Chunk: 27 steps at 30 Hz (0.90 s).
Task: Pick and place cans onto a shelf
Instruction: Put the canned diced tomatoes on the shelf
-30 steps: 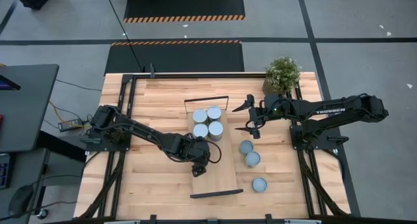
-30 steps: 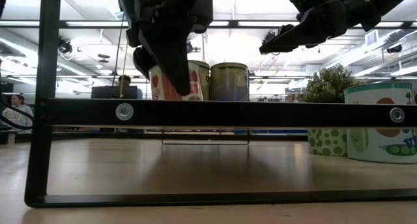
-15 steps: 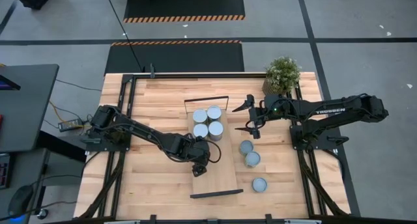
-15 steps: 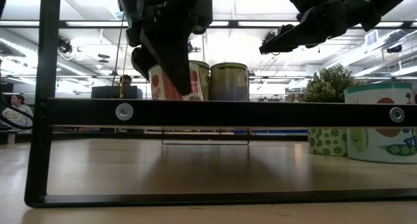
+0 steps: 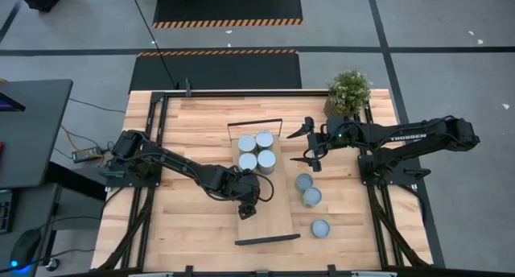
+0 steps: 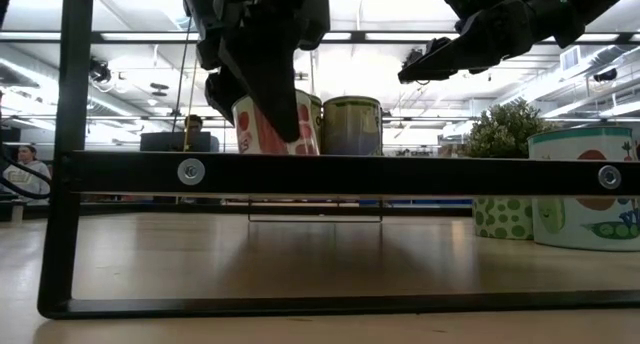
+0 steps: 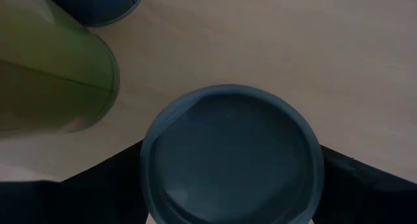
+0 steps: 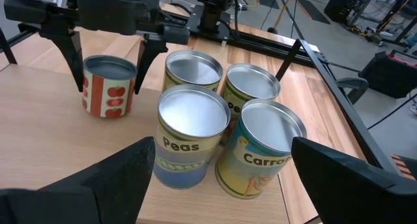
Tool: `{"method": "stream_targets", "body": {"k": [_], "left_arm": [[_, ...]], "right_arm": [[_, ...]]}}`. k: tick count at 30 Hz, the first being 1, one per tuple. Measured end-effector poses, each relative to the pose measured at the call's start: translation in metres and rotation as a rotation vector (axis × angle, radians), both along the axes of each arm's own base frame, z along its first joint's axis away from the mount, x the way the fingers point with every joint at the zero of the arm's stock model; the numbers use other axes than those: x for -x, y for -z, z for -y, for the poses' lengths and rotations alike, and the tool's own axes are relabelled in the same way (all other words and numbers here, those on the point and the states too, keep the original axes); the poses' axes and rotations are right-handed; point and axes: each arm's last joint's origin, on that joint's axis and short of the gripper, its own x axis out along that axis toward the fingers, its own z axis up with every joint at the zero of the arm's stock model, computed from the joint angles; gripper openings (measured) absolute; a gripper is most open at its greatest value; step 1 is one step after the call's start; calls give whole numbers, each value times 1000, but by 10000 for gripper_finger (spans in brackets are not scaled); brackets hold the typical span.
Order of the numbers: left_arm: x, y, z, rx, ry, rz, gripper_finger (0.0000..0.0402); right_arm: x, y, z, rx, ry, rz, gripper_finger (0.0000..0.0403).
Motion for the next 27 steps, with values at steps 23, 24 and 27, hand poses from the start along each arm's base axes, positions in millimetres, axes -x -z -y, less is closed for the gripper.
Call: {"method": "stream_targets", "body": {"k": [23, 24, 27], "left_arm": [[-2, -1, 0, 8, 0, 27, 316], [-2, -1, 0, 5, 0, 23, 316], [-2, -1, 0, -4, -5, 23, 316]], "right_arm": [[-1, -2, 0, 7, -1, 23, 368], [-1, -2, 0, 6, -1, 23, 368], [-1, -2, 0, 6, -1, 23, 368]]}}
